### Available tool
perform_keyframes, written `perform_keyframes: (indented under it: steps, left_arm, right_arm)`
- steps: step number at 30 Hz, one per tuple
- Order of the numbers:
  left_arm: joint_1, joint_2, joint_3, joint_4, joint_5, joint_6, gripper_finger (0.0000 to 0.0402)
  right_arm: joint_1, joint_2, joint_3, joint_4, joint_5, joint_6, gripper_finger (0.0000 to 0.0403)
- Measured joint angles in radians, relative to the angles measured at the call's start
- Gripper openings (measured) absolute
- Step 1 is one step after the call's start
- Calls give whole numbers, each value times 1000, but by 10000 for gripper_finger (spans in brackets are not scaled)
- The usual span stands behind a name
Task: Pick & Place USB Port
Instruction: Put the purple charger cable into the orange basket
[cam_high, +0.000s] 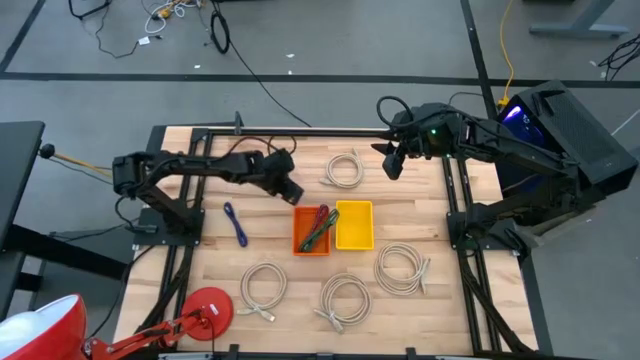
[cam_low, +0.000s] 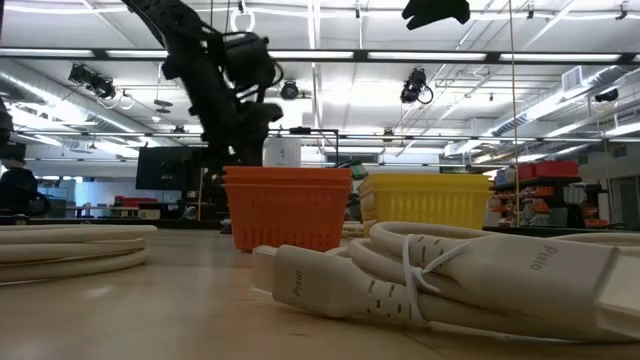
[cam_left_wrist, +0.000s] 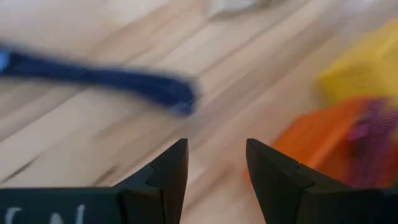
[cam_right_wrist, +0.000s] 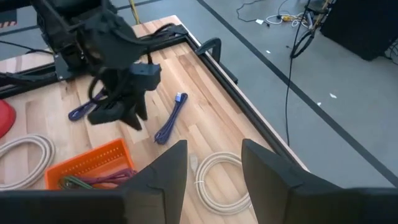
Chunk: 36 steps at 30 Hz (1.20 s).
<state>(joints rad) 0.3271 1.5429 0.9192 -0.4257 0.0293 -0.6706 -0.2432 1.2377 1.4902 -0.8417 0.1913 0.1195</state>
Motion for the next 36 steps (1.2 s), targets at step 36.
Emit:
perform_keyframes:
  steps: [36]
  left_arm:
    - [228,199,-1,59,151,-478,169]
  right_arm:
    - [0,0,0,38,0,-94,153]
